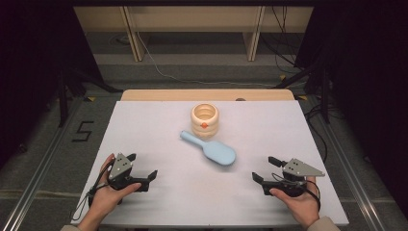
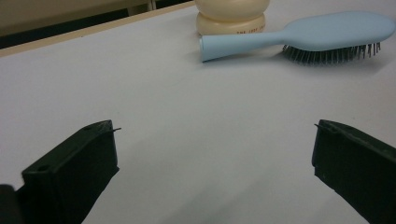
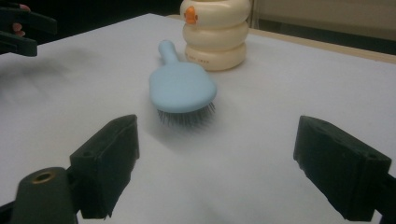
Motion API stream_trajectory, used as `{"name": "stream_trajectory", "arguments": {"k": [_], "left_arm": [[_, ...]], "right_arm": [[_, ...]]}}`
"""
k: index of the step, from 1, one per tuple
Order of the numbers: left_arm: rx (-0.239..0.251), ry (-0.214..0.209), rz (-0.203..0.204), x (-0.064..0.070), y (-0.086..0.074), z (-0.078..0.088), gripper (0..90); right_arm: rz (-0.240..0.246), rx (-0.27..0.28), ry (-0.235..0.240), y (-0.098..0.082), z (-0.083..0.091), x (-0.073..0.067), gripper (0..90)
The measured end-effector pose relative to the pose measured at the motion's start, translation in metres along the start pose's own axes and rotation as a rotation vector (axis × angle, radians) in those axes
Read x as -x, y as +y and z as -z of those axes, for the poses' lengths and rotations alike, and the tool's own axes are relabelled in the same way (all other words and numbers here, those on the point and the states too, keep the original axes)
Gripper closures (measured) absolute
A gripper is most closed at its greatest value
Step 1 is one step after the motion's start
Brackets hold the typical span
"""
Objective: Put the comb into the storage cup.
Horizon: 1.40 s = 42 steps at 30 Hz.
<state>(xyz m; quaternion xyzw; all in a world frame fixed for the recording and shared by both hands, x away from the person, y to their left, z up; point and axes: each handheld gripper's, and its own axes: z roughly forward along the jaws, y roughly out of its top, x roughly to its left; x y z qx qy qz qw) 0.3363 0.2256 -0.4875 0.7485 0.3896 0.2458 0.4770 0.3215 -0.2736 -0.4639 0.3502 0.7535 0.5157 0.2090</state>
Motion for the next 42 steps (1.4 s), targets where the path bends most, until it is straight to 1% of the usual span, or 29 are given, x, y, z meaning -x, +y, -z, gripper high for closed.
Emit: {"name": "stream_trajectory", "arguments": {"k": [7,8,9,10,11,12,13,14,16,17,18,19,20,21,22,24,25,26,28,29,30,31,32,33,35,37,39,40,42], "left_arm": [[0.015,0.001,0.008,0.001,0.002,0.001,2.5],[0.017,0.015,0.017,0.002,0.004,0.001,6.7],[0.017,0.015,0.017,0.002,0.004,0.001,10.4],[0.017,0.024,0.016,0.004,0.007,0.000,10.4],[0.017,0.032,0.009,0.005,0.009,0.000,16.0],[0.016,0.036,0.009,0.006,0.013,-0.001,26.5],[0.022,0.034,0.014,0.007,0.016,-0.002,26.5],[0.042,0.053,0.029,0.008,0.025,-0.005,46.4],[0.038,0.049,0.034,0.008,0.029,-0.008,63.3],[0.026,0.039,0.036,0.008,0.034,-0.013,63.3],[0.012,0.036,0.037,0.007,0.039,-0.019,74.7],[-0.003,0.035,0.039,0.006,0.045,-0.026,74.7],[-0.017,0.047,0.047,0.004,0.057,-0.044,82.5],[-0.017,0.047,0.047,0.004,0.057,-0.044,84.7],[-0.023,0.054,0.044,0.003,0.063,-0.054,84.7],[-0.059,0.050,0.076,-0.002,0.078,-0.079,89.2],[-0.071,0.051,0.089,-0.003,0.082,-0.088,89.6],[-0.109,0.061,0.098,-0.007,0.091,-0.112,89.7],[-0.138,0.065,0.119,-0.010,0.097,-0.134,89.7],[-0.138,0.065,0.119,-0.010,0.097,-0.134,89.8],[-0.162,0.059,0.122,-0.011,0.101,-0.150,89.8],[-0.162,0.059,0.122,-0.011,0.101,-0.150,89.8],[-0.174,0.046,0.126,-0.009,0.105,-0.163,89.8],[-0.174,0.046,0.126,-0.009,0.105,-0.163,89.8],[-0.191,0.039,0.129,-0.007,0.107,-0.172,89.8],[-0.222,0.045,0.120,-0.005,0.107,-0.183,89.8],[-0.230,0.043,0.117,-0.005,0.106,-0.186,89.8],[-0.238,0.054,0.105,-0.006,0.105,-0.190,89.8],[-0.243,0.059,0.101,-0.006,0.105,-0.191,89.8]], "right_arm": [[0.007,-0.006,0.000,0.000,0.000,-0.001,15.3],[0.004,-0.005,-0.002,0.001,0.000,-0.001,15.4],[0.003,-0.005,-0.002,0.001,0.000,-0.001,15.4],[0.003,-0.005,-0.002,0.001,0.000,-0.001,15.4],[0.002,-0.007,-0.002,0.001,0.000,-0.001,15.5],[-0.003,-0.005,-0.005,0.001,-0.001,-0.001,15.5],[-0.003,-0.005,-0.005,0.001,-0.001,-0.001,15.5],[-0.002,0.001,-0.004,0.001,-0.001,0.001,15.5],[-0.004,0.000,-0.010,0.002,-0.001,0.001,15.6],[-0.004,0.000,-0.010,0.002,-0.001,0.001,15.6],[-0.001,0.003,-0.011,0.003,-0.001,0.002,15.7],[-0.001,0.003,-0.011,0.003,-0.001,0.002,15.7],[0.001,0.000,-0.013,0.004,-0.001,0.001,15.7],[0.004,0.000,-0.013,0.004,-0.001,0.001,15.8],[0.004,0.000,-0.013,0.004,-0.001,0.001,15.8],[0.007,-0.003,-0.010,0.004,-0.002,0.000,15.8],[0.009,-0.004,-0.008,0.004,-0.002,0.000,15.9],[0.009,-0.008,-0.005,0.003,-0.002,0.001,16.0],[0.008,-0.004,-0.003,0.003,-0.002,0.001,16.0],[0.008,-0.004,-0.003,0.003,-0.002,0.001,16.0],[0.003,-0.005,0.002,0.002,-0.001,0.001,16.0],[0.003,-0.005,0.002,0.002,-0.001,0.001,16.0],[0.004,-0.005,0.002,0.002,-0.001,0.002,16.0],[0.005,-0.008,0.001,0.002,-0.001,0.002,16.0],[0.005,-0.008,0.001,0.002,-0.001,0.002,16.0],[0.005,-0.007,0.003,0.002,-0.001,0.001,16.1],[0.006,-0.005,0.003,0.002,-0.001,0.001,16.1],[0.006,0.000,0.003,0.003,0.000,0.001,16.2],[0.007,0.000,0.003,0.003,0.000,0.001,16.1]]}}
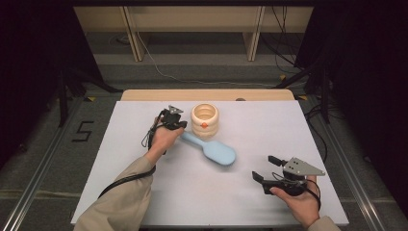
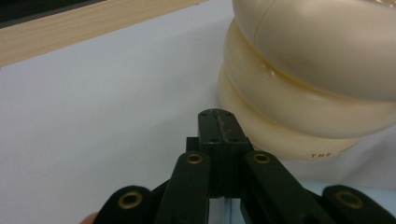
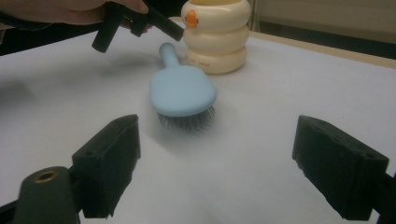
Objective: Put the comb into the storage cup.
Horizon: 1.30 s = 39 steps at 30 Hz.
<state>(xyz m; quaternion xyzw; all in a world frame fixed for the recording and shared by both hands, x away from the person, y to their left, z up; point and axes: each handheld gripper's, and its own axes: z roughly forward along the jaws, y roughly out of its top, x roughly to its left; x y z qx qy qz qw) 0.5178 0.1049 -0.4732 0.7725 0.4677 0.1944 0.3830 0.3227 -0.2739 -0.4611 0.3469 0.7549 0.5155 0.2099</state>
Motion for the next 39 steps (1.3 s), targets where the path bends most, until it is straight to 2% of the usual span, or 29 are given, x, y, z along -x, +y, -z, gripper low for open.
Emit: {"name": "stream_trajectory", "arguments": {"k": [5,12,17,18,24,30,39], "left_arm": [[-0.018,-0.011,-0.003,-0.0002,0.0033,-0.0016,89.8],[-0.051,-0.008,-0.034,-0.0014,0.0061,-0.0043,89.9],[-0.064,-0.021,-0.020,0.0004,0.0083,-0.0051,89.9],[-0.082,-0.021,-0.024,0.0010,0.0089,-0.0064,89.9],[-0.104,-0.025,-0.035,0.0031,0.0092,-0.0078,89.9],[-0.140,-0.017,-0.037,0.0032,0.0073,-0.0098,89.9],[-0.200,0.008,-0.067,0.0063,0.0102,-0.0058,89.9]], "right_arm": [[-0.005,-0.001,0.004,-0.0007,-0.0007,0.0005,16.2],[-0.006,0.001,0.008,-0.0007,-0.0008,0.0001,16.2],[-0.005,0.000,0.010,-0.0009,-0.0008,0.0002,16.2],[-0.010,0.003,0.014,-0.0012,-0.0012,0.0004,16.2],[-0.012,0.002,0.017,-0.0014,-0.0009,0.0008,16.2],[-0.013,0.001,0.021,-0.0018,-0.0015,0.0008,16.2],[-0.016,0.002,0.025,-0.0022,-0.0018,0.0010,16.2]]}}
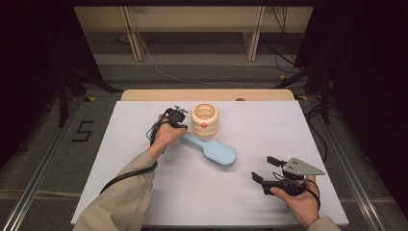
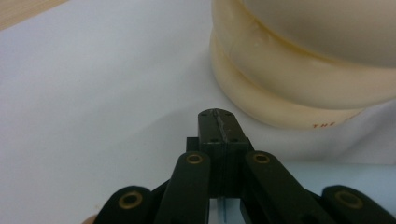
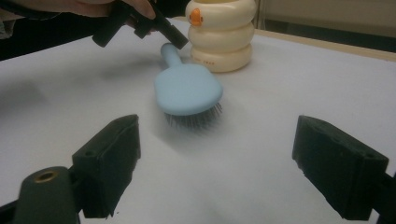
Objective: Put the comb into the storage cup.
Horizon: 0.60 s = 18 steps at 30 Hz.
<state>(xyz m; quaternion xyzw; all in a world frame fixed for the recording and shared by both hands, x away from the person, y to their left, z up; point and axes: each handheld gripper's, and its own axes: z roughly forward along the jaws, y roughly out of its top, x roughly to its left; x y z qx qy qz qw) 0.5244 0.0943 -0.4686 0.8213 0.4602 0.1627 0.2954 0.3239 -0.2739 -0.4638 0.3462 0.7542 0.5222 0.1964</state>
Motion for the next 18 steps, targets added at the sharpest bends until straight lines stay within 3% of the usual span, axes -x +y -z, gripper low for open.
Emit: {"name": "stream_trajectory", "arguments": {"k": [4,7,18], "left_arm": [[-0.021,0.002,-0.005,0.001,-0.001,0.003,89.9],[-0.052,-0.011,-0.008,-0.001,-0.004,0.007,89.9],[-0.094,-0.068,-0.022,-0.001,-0.020,0.019,89.9]], "right_arm": [[-0.002,0.000,0.001,0.000,0.000,0.000,16.2],[-0.003,-0.002,0.002,0.000,-0.001,0.000,16.2],[-0.004,-0.001,0.003,0.000,-0.001,-0.001,16.2]]}}
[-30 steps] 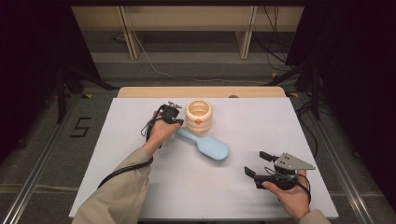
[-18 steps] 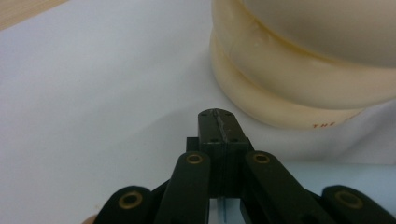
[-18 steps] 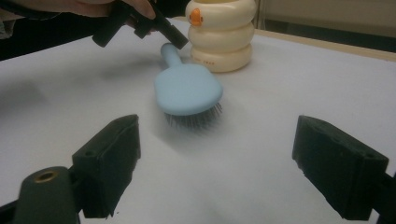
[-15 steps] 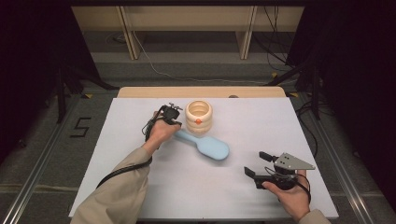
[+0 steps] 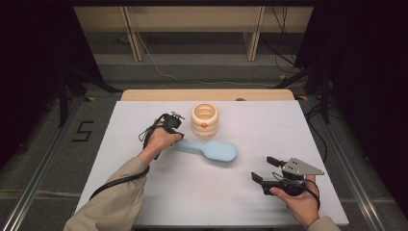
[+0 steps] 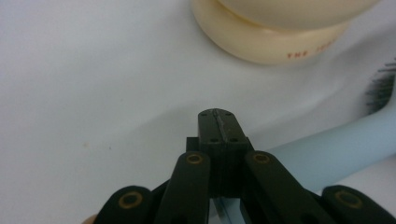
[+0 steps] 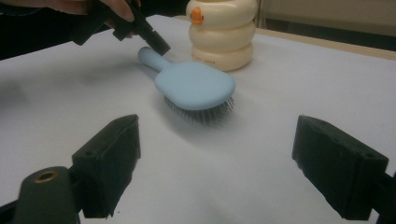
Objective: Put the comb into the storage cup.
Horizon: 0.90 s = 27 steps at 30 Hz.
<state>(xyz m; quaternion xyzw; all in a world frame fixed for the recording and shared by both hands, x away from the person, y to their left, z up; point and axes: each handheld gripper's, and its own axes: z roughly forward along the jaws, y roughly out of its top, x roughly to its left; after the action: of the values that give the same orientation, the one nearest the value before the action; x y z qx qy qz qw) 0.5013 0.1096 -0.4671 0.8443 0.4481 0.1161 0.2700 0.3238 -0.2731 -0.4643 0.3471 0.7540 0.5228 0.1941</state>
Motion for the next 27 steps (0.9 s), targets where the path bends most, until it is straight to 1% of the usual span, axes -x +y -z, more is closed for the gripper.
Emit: {"name": "stream_trajectory", "arguments": {"k": [3,4,8,15,17,18,21,26,27], "left_arm": [[-0.010,-0.015,-0.006,0.000,-0.007,0.003,89.9],[-0.014,-0.026,-0.002,0.001,-0.010,0.004,89.9],[-0.026,-0.052,-0.008,0.002,-0.021,0.008,89.9],[-0.028,-0.071,-0.028,0.008,-0.031,0.011,89.9],[-0.029,-0.081,-0.041,0.013,-0.036,0.014,89.9],[-0.029,-0.081,-0.041,0.013,-0.036,0.014,89.9],[-0.026,-0.095,-0.052,0.019,-0.042,0.017,89.9],[-0.009,-0.094,-0.070,0.029,-0.052,0.021,89.9],[-0.005,-0.092,-0.079,0.031,-0.054,0.022,89.8]], "right_arm": [[0.003,-0.006,-0.001,0.000,0.000,0.000,16.2],[0.003,-0.007,-0.001,0.000,0.000,0.000,16.2],[0.004,-0.009,-0.001,0.000,0.000,-0.001,16.2],[0.004,-0.010,-0.001,0.000,-0.001,0.000,16.2],[0.003,-0.009,-0.001,0.000,-0.001,0.000,16.2],[0.003,-0.009,-0.001,0.000,-0.001,0.000,16.2],[0.004,-0.009,-0.002,0.000,-0.001,0.000,16.2],[0.003,-0.010,-0.001,0.000,-0.001,-0.001,16.2],[0.003,-0.011,-0.001,0.000,-0.001,-0.001,16.3]]}}
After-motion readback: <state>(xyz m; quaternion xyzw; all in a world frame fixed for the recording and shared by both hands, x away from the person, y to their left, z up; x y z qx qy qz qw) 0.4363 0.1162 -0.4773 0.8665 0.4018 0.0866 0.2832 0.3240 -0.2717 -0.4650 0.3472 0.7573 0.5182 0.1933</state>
